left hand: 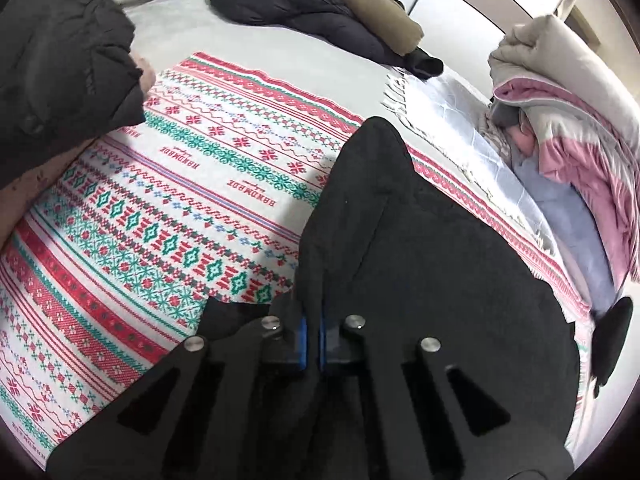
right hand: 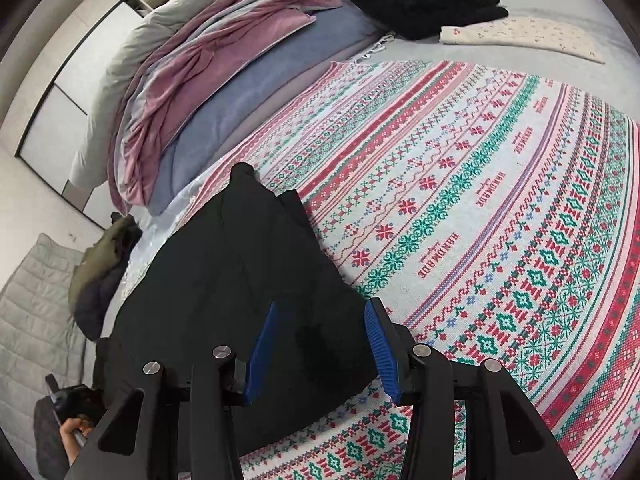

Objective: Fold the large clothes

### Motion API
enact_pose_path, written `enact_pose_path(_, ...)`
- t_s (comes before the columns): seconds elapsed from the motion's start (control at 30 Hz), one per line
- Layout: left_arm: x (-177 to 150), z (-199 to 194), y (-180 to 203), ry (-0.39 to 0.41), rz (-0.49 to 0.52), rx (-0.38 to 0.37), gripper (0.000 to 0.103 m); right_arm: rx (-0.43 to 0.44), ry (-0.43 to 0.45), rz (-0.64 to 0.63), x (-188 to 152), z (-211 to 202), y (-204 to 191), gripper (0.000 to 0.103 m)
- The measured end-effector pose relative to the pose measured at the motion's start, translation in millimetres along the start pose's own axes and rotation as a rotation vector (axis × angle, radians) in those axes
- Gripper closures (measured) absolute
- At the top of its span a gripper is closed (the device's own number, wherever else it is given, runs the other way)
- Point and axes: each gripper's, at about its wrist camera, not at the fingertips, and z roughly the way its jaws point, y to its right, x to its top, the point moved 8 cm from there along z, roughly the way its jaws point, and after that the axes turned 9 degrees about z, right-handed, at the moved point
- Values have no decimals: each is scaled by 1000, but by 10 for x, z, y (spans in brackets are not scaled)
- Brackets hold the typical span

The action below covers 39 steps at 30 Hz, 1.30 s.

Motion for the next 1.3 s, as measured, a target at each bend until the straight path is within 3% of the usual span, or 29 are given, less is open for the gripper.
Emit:
enact_pose_path(0.1,-46,126,-26,-32,3,37,97,-33,11,-38,-26,27,-51,55)
enact_pose_path(0.2,-122,209,-21,-20,-18,53,96,-63,9,-69,-56,70,-74,54)
enact_pose_path(0.27,-147,209,32,4,20,97,95,-56,2,-59,-51,87,-62,54)
enact_pose_path(0.33,-149,161,126,13,105,158,90,-34,-3,-27,-32,68,-31,53)
enact_pose_path(0.43,-114,72,212,-35,207,176,68,-3,-10,4,-17,41,-5,48)
enact_pose_path(0.47,-87,-13,213,-36,212,166,61,3,-12,9,-17,32,-4,45)
enact_pose_path(0.6,-122,-533,247,16,193,147,58,27,-10,29,-10,-34,-7,37)
enact_pose_path(0.63,-190,-646,347,23,224,134,57,35,-10,31,-8,-50,-19,35)
enact_pose_path(0.73,-600,-991,818,41,390,63,42,76,-9,21,13,-120,-93,33)
enact_pose_path(0.83,-1140,-1191,1349,46,524,-30,41,146,-19,-10,-23,-212,-236,31)
enact_pose_path(0.93,-1621,-1178,1773,7,619,-101,41,199,-30,-56,-97,-275,-393,27)
enact_pose_path(1.07,-2076,-837,1985,-68,727,-56,41,121,-5,-152,-196,-241,-485,26)
enact_pose_path(1.17,-2130,-604,1904,-71,694,-63,36,73,-18,-202,-270,-160,-506,25)
enact_pose_path(1.3,-2075,-628,1880,-101,676,-72,37,51,-49,-233,-354,-77,-514,26)
